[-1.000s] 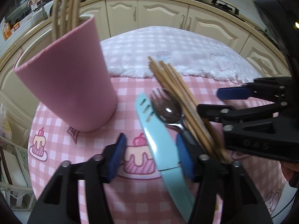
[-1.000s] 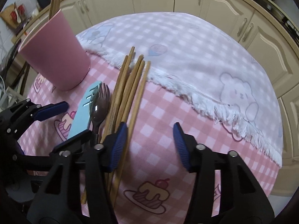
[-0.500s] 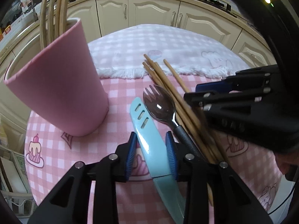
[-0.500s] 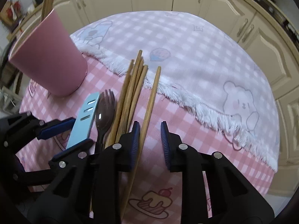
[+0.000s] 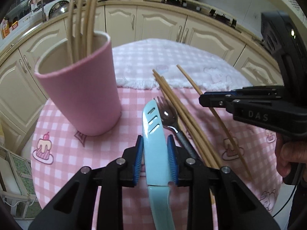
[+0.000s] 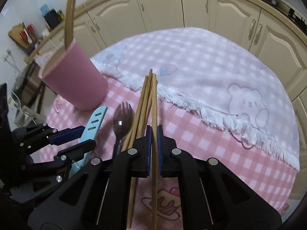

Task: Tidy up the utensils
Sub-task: 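Lift the knife with the left tool while the right tool carries its chopstick over the pink cup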

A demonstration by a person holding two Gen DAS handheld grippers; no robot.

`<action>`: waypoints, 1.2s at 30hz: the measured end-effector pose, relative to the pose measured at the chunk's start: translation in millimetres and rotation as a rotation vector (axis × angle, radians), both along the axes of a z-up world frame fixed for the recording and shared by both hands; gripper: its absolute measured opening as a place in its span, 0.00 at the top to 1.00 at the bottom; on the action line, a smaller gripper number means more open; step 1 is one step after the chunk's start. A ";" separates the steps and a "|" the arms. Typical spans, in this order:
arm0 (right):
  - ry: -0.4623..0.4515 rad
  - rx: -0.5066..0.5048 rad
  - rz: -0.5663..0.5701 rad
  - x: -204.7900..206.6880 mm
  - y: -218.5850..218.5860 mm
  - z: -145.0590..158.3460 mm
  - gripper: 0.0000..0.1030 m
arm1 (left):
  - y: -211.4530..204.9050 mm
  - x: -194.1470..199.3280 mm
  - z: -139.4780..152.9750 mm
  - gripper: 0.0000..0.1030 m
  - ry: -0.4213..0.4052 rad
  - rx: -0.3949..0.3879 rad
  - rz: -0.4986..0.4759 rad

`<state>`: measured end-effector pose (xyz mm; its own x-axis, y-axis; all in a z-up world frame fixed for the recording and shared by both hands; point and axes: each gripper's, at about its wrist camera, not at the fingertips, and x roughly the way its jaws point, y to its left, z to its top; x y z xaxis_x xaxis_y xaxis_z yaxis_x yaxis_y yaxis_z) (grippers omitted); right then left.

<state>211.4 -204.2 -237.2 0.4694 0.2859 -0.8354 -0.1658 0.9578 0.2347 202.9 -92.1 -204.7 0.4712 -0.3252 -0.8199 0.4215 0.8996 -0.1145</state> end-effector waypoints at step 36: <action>-0.631 0.235 -0.102 -47.3 -4.7 145.7 0.94 | 80.1 -65.2 174.2 0.77 -0.535 -0.333 0.016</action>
